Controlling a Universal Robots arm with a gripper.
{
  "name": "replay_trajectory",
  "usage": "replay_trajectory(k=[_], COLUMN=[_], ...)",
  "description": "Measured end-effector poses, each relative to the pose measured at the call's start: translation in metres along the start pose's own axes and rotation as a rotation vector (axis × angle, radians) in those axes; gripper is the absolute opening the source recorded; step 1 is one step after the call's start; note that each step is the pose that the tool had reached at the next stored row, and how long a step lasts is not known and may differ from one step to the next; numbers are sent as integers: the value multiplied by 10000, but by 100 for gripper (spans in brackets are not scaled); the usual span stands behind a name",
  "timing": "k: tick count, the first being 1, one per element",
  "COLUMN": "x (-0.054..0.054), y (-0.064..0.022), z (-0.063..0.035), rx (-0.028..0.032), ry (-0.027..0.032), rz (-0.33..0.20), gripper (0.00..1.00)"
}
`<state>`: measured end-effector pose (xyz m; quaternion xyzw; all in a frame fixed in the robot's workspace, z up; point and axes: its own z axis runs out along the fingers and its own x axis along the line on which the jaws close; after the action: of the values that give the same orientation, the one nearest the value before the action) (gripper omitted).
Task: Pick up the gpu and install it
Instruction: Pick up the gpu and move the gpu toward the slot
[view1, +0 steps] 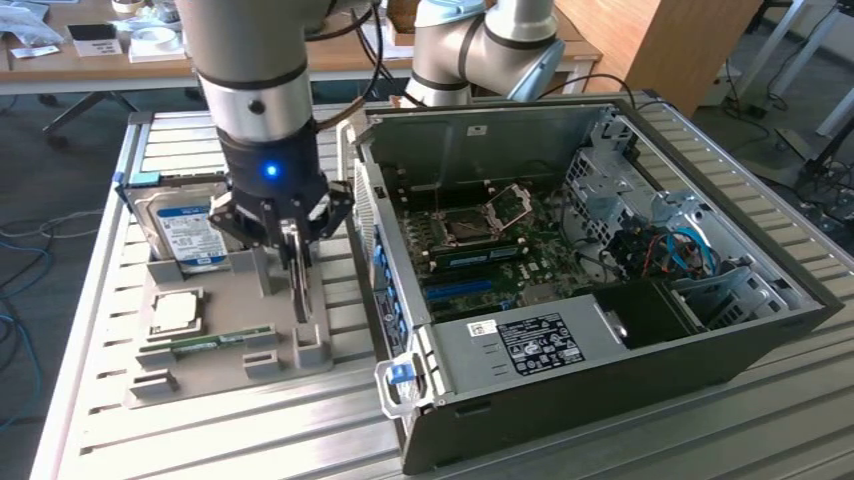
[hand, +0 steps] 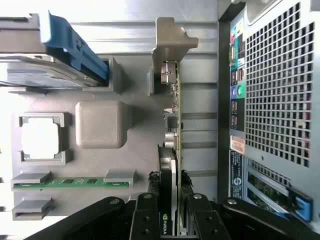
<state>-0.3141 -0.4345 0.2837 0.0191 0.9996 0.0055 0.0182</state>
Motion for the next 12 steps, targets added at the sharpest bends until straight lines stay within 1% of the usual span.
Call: replay_trajectory(k=[3,12], x=[-4,-19], y=[1,6], z=[-126,-530], rx=[-19,-29], ry=[1,2], rz=[1,1], gripper=[27,27])
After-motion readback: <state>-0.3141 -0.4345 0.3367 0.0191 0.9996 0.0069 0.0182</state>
